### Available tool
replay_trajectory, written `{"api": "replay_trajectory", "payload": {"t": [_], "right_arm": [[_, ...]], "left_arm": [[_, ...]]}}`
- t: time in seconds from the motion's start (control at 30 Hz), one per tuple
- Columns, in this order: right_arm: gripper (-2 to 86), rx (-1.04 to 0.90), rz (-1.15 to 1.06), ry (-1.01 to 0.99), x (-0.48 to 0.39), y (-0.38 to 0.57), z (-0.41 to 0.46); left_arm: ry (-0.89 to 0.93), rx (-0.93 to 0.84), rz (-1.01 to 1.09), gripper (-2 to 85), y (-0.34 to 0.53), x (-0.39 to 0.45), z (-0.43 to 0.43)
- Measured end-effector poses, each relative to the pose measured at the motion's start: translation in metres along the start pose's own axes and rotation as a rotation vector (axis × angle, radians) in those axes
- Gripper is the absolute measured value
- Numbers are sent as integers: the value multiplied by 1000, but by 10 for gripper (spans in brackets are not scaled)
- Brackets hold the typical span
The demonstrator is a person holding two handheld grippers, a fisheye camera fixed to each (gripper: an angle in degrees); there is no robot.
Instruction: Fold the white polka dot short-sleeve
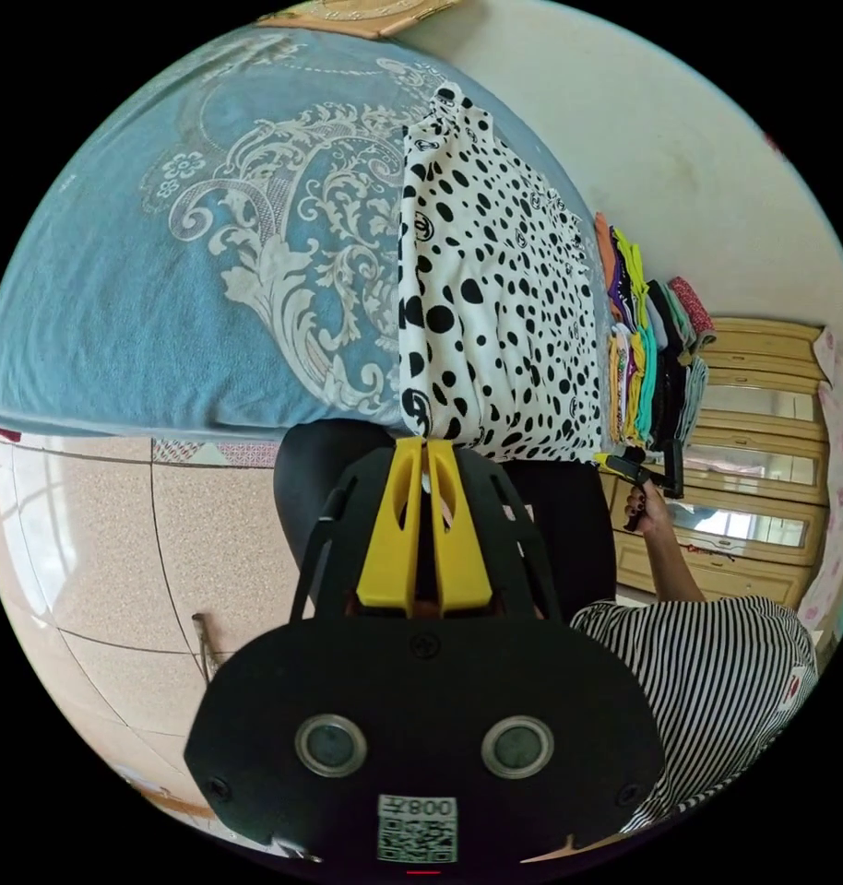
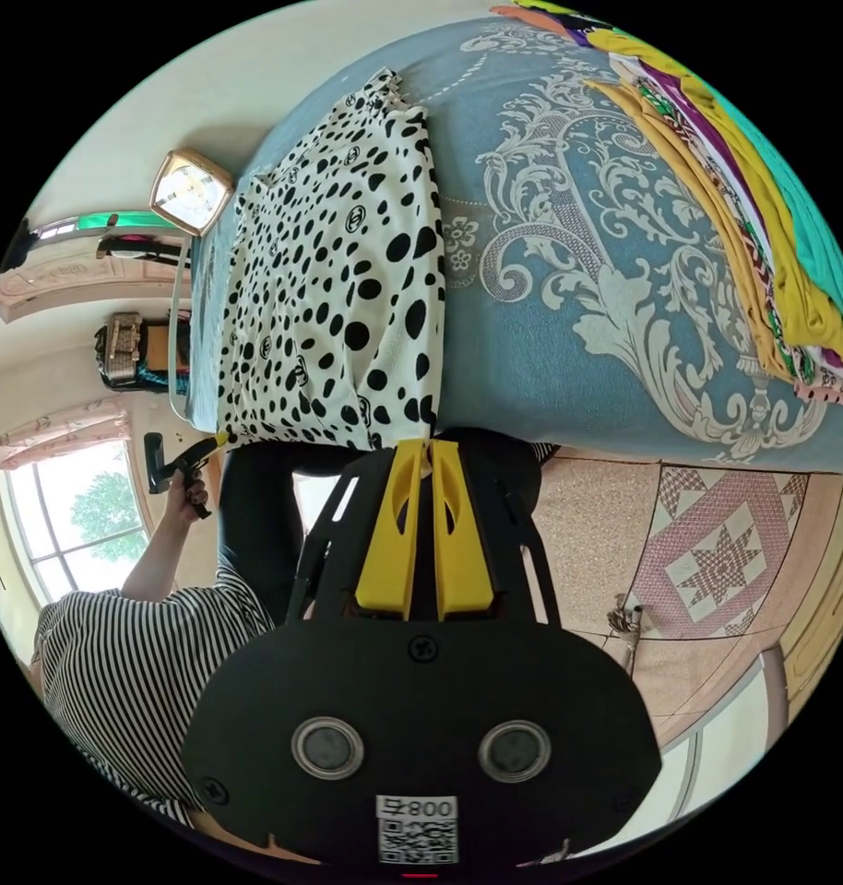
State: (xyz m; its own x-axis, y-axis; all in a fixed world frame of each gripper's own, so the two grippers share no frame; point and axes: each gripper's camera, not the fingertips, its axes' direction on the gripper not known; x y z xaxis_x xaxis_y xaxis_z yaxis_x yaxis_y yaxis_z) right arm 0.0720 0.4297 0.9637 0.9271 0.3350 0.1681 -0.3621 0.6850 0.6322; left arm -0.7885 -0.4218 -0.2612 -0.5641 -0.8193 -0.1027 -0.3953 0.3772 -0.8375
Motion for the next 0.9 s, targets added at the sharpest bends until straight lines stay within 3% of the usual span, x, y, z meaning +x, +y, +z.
{"api": "replay_trajectory", "payload": {"t": [0.9], "right_arm": [[10, 96, -37, -95, 46, 124, -42]], "left_arm": [[163, 103, -12, 6, 115, -2, -46]]}}
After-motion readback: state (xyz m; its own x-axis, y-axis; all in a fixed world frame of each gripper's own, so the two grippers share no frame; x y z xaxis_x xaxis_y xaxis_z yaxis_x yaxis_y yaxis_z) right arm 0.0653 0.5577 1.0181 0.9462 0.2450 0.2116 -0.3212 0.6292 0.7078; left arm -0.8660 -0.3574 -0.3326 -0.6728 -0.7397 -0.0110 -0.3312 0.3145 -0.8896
